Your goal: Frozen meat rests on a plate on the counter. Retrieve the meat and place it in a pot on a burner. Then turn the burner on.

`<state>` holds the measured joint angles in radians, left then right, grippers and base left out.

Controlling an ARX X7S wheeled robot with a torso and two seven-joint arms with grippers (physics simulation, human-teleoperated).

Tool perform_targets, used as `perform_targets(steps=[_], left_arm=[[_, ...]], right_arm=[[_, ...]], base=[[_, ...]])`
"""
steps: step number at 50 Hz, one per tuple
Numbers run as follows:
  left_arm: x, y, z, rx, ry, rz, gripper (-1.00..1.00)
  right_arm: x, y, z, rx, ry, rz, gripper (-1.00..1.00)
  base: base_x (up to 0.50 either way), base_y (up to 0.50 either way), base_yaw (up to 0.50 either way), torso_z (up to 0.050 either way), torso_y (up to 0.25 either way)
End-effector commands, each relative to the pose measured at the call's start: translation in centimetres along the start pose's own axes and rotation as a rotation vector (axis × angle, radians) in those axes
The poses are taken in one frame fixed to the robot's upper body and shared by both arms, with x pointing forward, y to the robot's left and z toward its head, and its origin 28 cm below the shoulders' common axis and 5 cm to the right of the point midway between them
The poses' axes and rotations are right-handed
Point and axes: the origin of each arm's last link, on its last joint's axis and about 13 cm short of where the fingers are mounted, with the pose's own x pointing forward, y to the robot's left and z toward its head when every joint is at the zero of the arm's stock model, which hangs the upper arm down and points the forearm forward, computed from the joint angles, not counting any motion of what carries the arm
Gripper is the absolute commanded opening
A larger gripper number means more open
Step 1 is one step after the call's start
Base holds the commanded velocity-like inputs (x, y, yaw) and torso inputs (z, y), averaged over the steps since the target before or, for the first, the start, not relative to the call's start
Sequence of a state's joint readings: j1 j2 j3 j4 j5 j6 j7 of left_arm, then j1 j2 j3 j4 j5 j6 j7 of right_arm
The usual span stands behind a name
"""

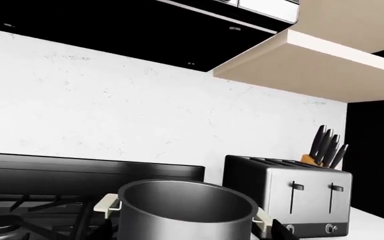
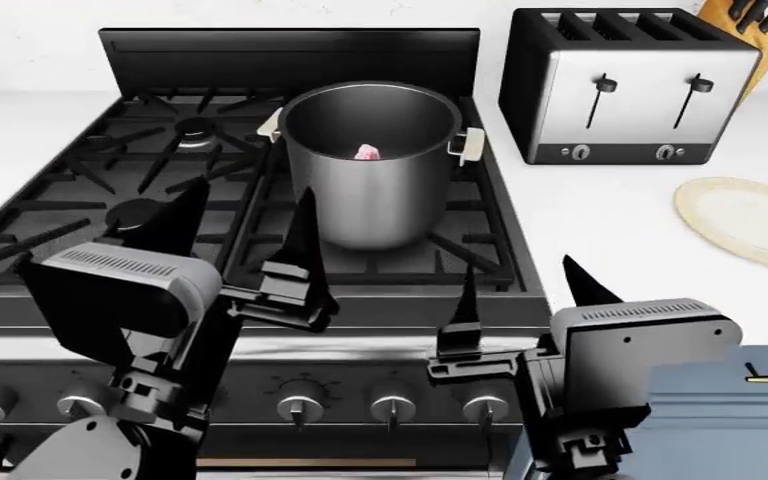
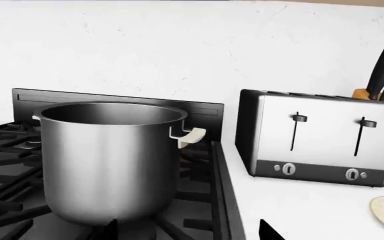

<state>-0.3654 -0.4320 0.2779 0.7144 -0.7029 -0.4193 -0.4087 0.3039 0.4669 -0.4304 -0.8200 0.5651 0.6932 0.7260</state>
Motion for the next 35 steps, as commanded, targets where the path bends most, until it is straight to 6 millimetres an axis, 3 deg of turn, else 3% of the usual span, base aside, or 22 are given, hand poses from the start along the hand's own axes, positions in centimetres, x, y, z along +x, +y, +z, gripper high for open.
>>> perform_targets(steps=[1, 35], left_arm=[[-0.1, 0.0, -0.2, -0.004, 0.001, 0.0, 1.0], [0.0, 0.1, -0.7, -0.019, 0.012, 0.009, 1.0]], right_arm=[[-1.4, -0.1, -1.6, 0.005, 0.055, -0.01, 1.0], [-3.6, 0.1, -4.4, 0.02, 0.15, -0.009, 1.0]], base=[[0.0, 0.0, 0.0, 0.0, 0.0], [0.0, 0.0, 0.0, 0.0, 0.0]])
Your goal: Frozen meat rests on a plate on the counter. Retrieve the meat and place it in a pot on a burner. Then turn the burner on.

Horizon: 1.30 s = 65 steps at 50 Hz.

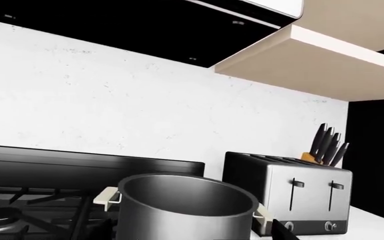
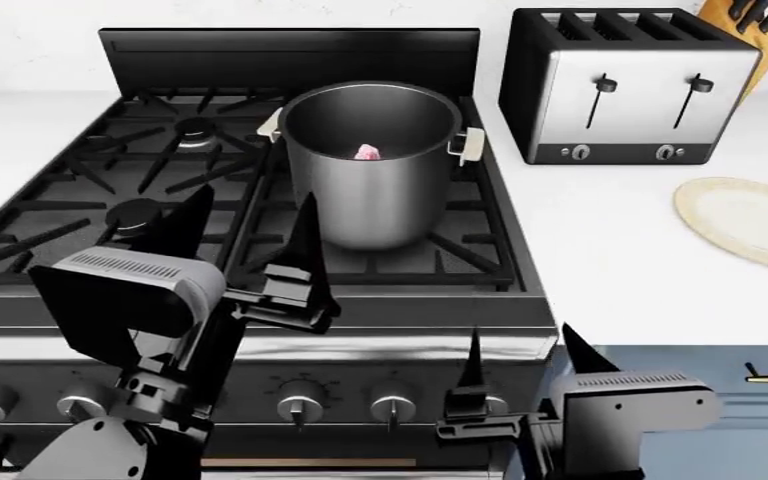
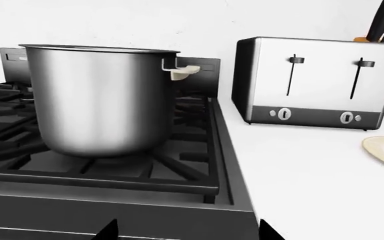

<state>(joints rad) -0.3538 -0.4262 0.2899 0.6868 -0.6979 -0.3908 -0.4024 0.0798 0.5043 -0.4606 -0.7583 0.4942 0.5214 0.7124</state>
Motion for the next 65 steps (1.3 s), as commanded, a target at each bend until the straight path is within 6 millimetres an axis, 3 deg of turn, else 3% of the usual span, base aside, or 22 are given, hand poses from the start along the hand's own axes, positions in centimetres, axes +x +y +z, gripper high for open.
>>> perform_targets(steps=[1, 65], left_arm=[[0.0, 0.0, -0.1, -0.004, 0.002, 0.004, 1.0], [-0.1, 0.1, -1.2, -0.008, 0.007, 0.019, 1.0]], right_arm=[[-0.6, 0.2, -0.9, -0.002, 0.031, 0.008, 1.0], [-2.0, 0.8, -6.8, 0.046, 0.216, 0.053, 1.0]], base=[[0.0, 0.0, 0.0, 0.0, 0.0], [0.0, 0.0, 0.0, 0.0, 0.0]])
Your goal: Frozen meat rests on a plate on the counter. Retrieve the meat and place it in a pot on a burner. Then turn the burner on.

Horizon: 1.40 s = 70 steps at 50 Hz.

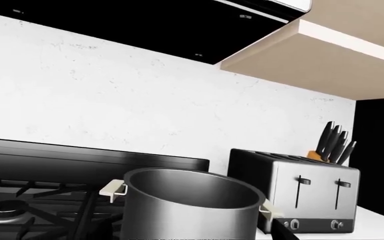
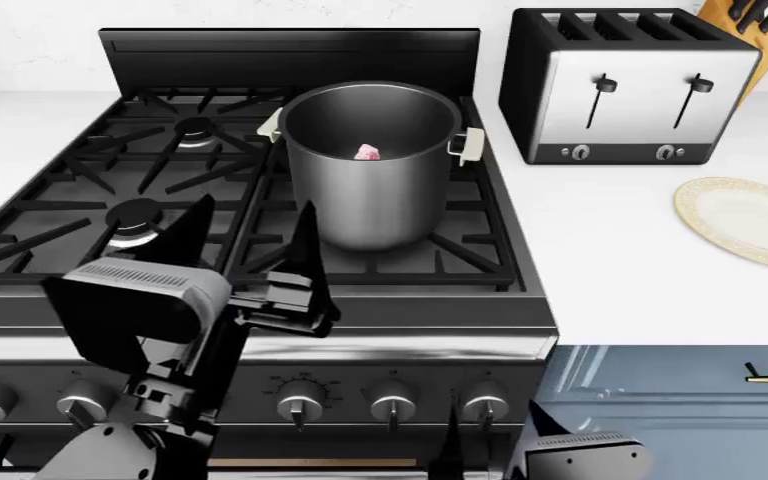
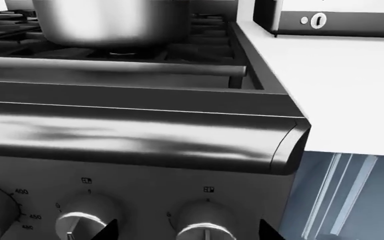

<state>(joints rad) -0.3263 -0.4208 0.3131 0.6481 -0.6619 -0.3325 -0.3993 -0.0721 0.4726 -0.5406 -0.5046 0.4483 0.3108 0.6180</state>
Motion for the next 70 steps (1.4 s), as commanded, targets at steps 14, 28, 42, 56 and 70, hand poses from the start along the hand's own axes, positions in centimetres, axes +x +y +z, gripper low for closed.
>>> perform_targets(steps=[14, 28, 42, 56, 70], left_arm=[[0.2, 0.0, -0.4, -0.006, 0.01, -0.002, 1.0], [0.2, 0.0, -0.5, -0.007, 0.013, -0.003, 1.0], [0.1, 0.1, -0.6, -0.012, 0.012, -0.003, 1.0], [0.1, 0.1, -0.9, -0.017, 0.018, -0.005, 1.0], [0.1, 0.1, -0.9, -0.021, 0.018, -0.005, 1.0]], right_arm=[[0.2, 0.0, -0.9, 0.021, 0.033, -0.014, 1.0], [0.6, -0.2, -1.6, 0.03, 0.061, -0.032, 1.0], [1.2, -0.3, -1.8, 0.025, 0.076, -0.049, 1.0], [2.0, -0.3, -1.9, 0.016, 0.085, -0.056, 1.0], [2.5, -0.1, -2.3, 0.007, 0.117, -0.049, 1.0]], base=[[0.0, 0.0, 0.0, 0.0, 0.0], [0.0, 0.0, 0.0, 0.0, 0.0], [0.0, 0.0, 0.0, 0.0, 0.0], [0.0, 0.0, 0.0, 0.0, 0.0], [0.0, 0.0, 0.0, 0.0, 0.0]])
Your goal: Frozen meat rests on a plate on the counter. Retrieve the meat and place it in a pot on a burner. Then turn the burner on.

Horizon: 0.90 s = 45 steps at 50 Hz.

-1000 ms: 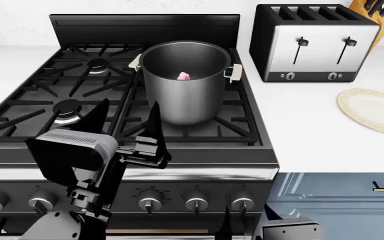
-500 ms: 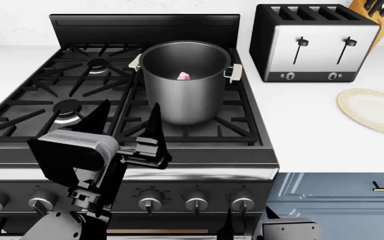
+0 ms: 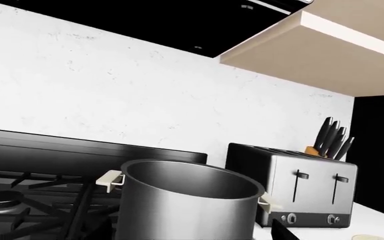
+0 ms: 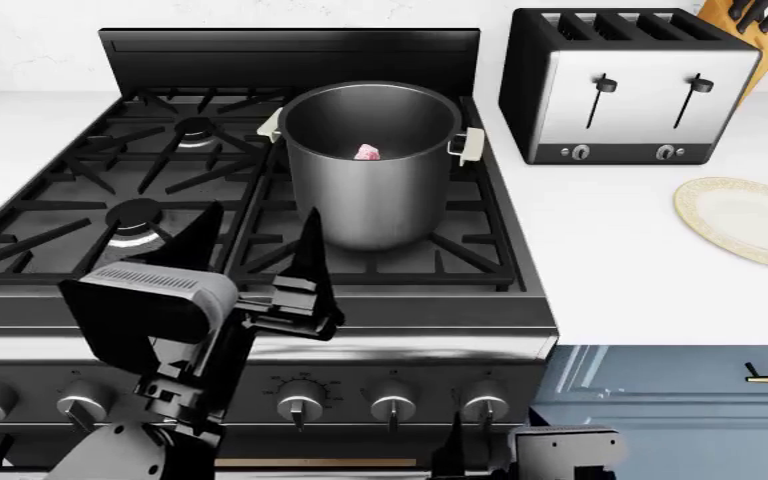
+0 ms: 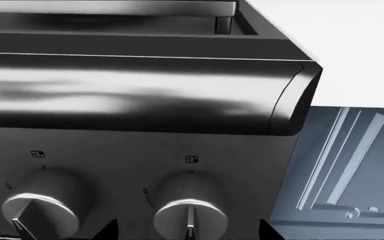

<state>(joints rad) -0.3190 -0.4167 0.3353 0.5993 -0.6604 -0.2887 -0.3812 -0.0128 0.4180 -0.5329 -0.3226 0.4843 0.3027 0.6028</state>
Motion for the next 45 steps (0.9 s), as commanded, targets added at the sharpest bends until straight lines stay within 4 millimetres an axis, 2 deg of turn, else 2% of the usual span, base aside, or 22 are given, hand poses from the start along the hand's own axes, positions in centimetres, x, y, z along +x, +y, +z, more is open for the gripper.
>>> perform_targets(steps=[1, 45], left_arm=[[0.02, 0.0, -0.07, -0.003, 0.001, 0.0, 1.0], [0.08, -0.03, -0.27, -0.007, 0.006, -0.004, 1.0]], right_arm=[[0.39, 0.14, -0.3, -0.005, 0.024, 0.002, 1.0], [1.22, 0.03, -0.84, 0.014, 0.047, -0.009, 1.0]], base=[[0.0, 0.0, 0.0, 0.0, 0.0], [0.0, 0.0, 0.0, 0.0, 0.0]])
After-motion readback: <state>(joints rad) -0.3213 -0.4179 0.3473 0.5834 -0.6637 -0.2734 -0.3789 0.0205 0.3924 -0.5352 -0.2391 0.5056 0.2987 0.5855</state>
